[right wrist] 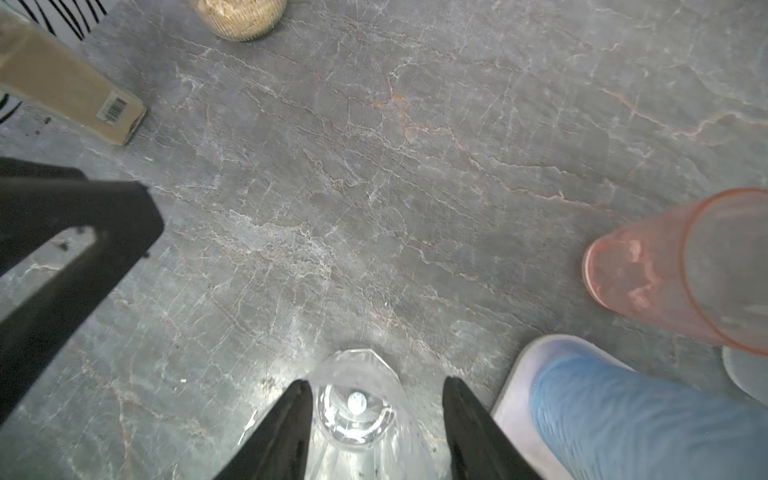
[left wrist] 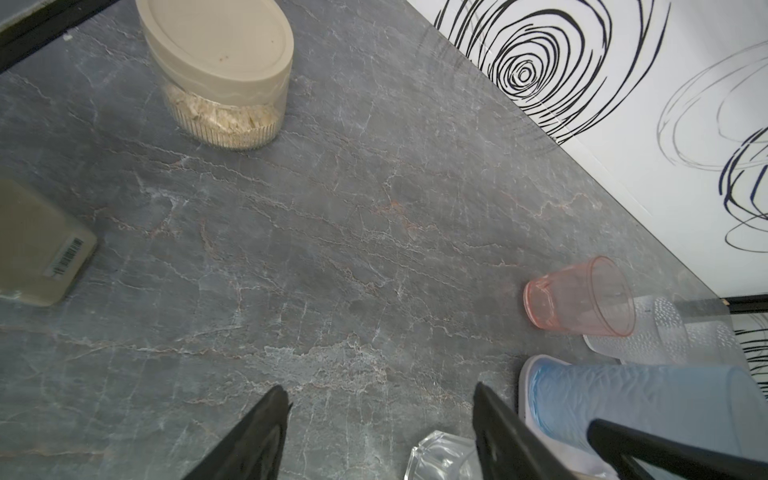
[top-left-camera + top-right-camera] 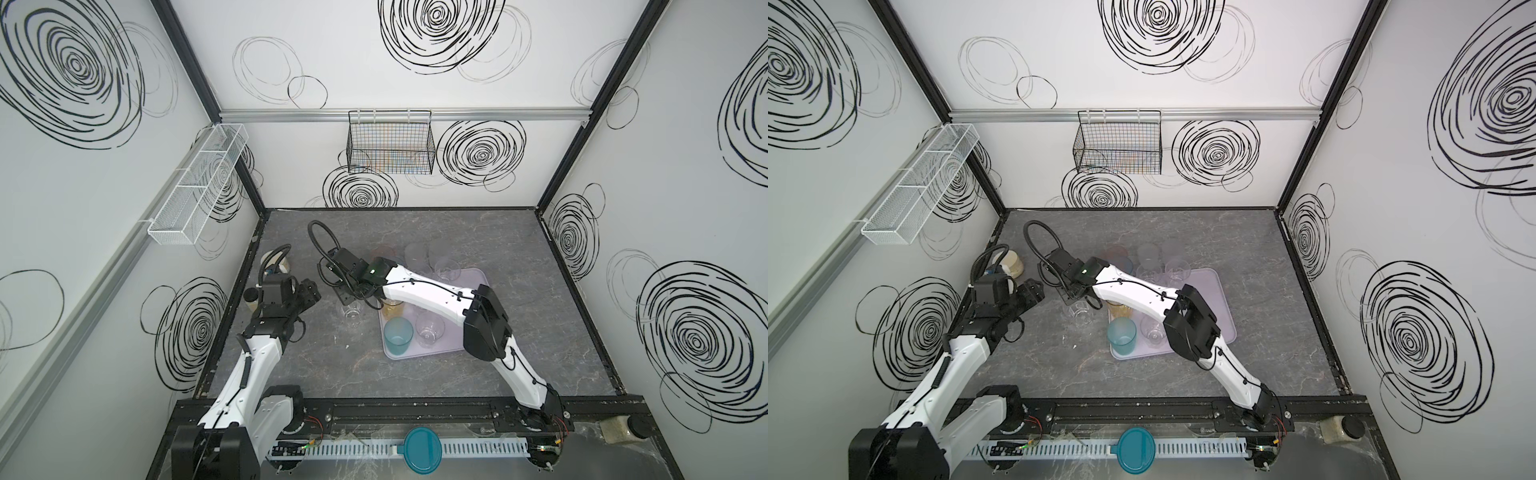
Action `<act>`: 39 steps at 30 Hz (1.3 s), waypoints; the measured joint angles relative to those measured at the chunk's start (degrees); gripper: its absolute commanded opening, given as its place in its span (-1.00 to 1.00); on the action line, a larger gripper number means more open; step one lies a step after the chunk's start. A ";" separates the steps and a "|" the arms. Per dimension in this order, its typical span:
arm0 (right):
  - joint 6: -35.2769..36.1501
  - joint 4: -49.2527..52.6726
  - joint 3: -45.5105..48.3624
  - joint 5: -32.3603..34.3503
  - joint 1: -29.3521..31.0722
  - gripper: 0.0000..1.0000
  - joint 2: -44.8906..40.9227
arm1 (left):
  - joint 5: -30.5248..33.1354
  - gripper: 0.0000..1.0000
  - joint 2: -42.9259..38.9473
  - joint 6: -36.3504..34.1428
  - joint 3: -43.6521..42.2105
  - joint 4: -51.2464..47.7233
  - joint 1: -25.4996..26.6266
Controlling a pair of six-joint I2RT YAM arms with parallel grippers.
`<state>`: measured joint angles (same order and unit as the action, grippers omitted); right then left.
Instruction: Place the glasses into the tray
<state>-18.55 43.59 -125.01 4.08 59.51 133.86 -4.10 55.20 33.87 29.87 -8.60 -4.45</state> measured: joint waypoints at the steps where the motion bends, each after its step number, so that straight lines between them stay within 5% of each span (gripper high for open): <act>1: 0.33 0.96 -1.05 0.22 0.00 0.11 1.05 | -0.15 0.47 0.13 0.22 -0.24 0.50 -0.07; 19: 1.92 7.78 -3.76 0.28 -0.26 0.10 0.31 | -1.14 0.45 2.12 0.85 -0.94 4.96 -0.17; 26: 1.14 7.15 5.46 -0.11 2.60 0.09 -8.96 | -0.33 0.45 2.12 0.76 -0.94 4.83 -0.39; 33: 0.26 4.98 8.85 -0.94 6.49 0.07 -7.02 | -1.01 0.44 2.12 2.93 -0.94 5.38 -3.80; 39: 0.04 3.52 8.87 -1.18 5.79 -0.21 -2.64 | -1.05 0.43 2.12 3.28 -0.96 5.57 -4.20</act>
<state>-18.50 47.11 -116.14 2.90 65.30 131.22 -5.15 57.32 37.15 28.91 -3.03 -8.64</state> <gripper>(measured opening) 0.456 0.718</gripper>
